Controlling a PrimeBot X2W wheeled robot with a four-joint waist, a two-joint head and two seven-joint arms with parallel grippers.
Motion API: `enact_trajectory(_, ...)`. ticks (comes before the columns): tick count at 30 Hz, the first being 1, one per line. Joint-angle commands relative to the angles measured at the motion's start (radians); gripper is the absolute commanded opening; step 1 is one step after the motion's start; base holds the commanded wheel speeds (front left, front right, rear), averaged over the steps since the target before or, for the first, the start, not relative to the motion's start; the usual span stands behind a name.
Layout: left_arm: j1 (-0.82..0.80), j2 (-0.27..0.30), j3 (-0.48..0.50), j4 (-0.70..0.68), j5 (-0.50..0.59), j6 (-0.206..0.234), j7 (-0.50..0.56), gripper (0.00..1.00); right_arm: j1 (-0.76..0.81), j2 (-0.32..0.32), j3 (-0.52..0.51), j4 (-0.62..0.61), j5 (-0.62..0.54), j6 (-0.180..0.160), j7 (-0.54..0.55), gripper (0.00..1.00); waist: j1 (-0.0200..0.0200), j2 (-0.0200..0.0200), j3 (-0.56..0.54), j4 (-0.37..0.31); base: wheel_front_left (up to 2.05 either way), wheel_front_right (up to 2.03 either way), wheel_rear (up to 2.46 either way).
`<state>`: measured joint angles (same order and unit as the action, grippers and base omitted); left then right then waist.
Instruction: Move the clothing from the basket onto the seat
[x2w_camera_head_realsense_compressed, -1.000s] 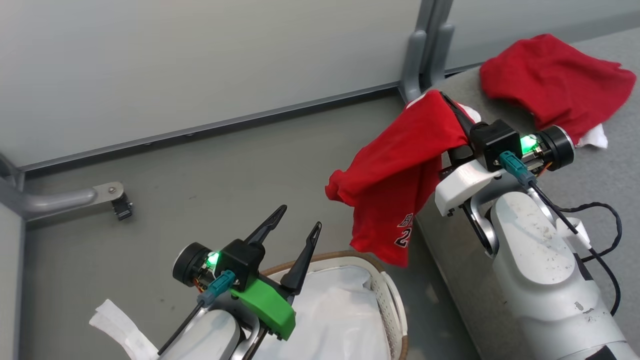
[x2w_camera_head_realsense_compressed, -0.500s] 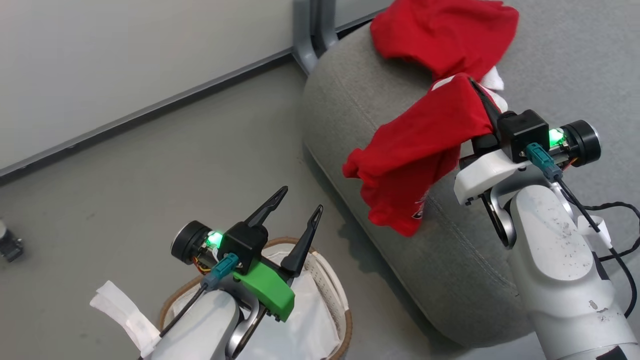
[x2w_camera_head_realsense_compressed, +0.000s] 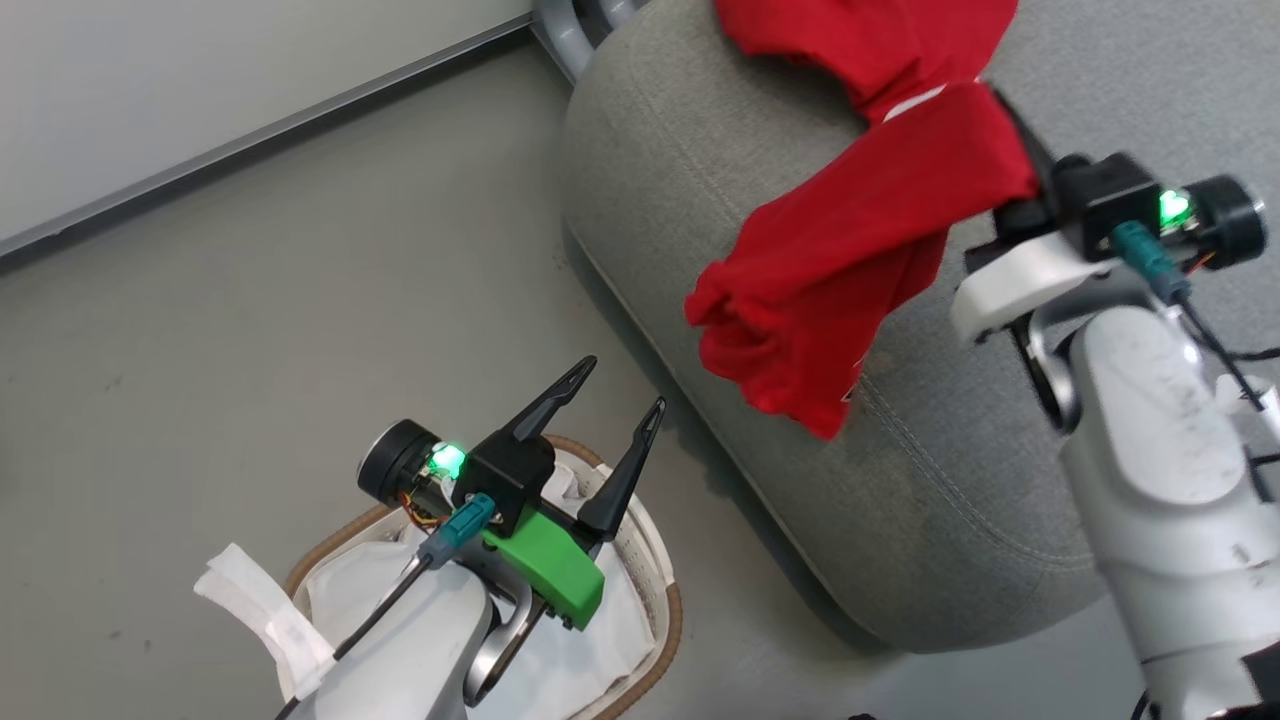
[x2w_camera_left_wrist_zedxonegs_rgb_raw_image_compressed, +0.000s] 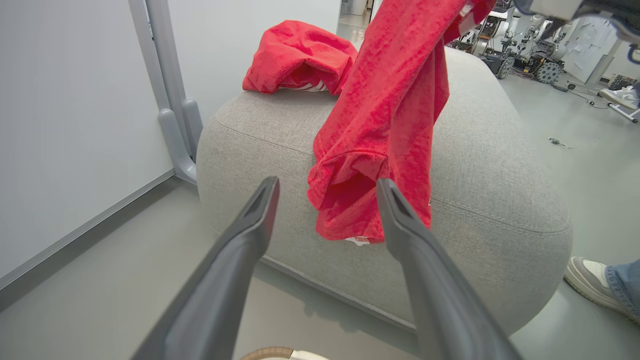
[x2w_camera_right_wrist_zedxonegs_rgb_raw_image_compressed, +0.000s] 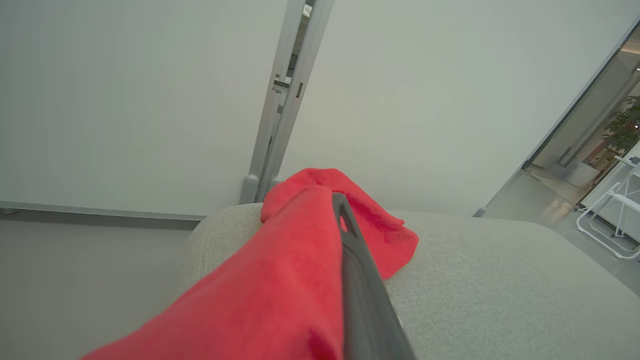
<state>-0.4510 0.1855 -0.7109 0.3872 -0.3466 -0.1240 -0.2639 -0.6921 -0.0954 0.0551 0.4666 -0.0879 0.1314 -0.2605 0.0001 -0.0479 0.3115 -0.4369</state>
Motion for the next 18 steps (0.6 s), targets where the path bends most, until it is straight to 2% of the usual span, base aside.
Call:
enact_trajectory(1,-0.016,0.000,0.000,-0.005,0.013,-0.004,-0.001,1.00,-0.037,-0.041,-0.010,-0.008,0.001,-0.001,-0.003,0.00,-0.0001,0.0000,0.017,0.055,0.00,0.00,0.00)
enact_trajectory(6,-0.019,-0.005,-0.010,-0.015,0.021,-0.006,-0.001,1.00,-0.182,-0.196,-0.046,-0.001,-0.016,-0.002,-0.003,0.00,-0.0001,0.0000,0.044,0.147,0.00,0.00,0.00)
enact_trajectory(7,-0.023,-0.004,-0.013,-0.016,0.022,-0.006,-0.001,1.00,-0.219,-0.234,-0.069,0.008,-0.006,-0.002,-0.003,0.00,-0.0001,0.0000,0.052,0.167,0.00,0.00,0.00)
enact_trajectory(8,-0.035,-0.007,-0.020,-0.021,0.028,-0.006,-0.001,1.00,-0.273,-0.307,-0.092,0.014,-0.019,-0.002,0.008,0.00,-0.0001,0.0000,0.070,0.205,0.00,0.00,0.00)
enact_trajectory(10,-0.045,-0.008,-0.018,-0.033,0.030,-0.006,-0.001,1.00,-0.336,-0.368,-0.124,0.018,-0.013,-0.002,0.029,0.00,-0.0001,0.0000,0.098,0.245,0.00,0.00,0.00)
enact_trajectory(14,-0.066,0.003,-0.018,-0.054,0.042,-0.006,-0.001,1.00,-0.422,-0.447,-0.162,0.034,-0.017,-0.001,0.054,0.00,-0.0001,0.0000,0.157,0.299,0.00,0.00,0.00)
enact_trajectory(18,-0.094,0.004,-0.023,-0.076,0.055,-0.004,-0.001,1.00,-0.423,-0.462,-0.192,0.079,-0.016,-0.001,0.052,0.00,-0.0001,0.0000,0.222,0.346,0.00,0.00,0.00)
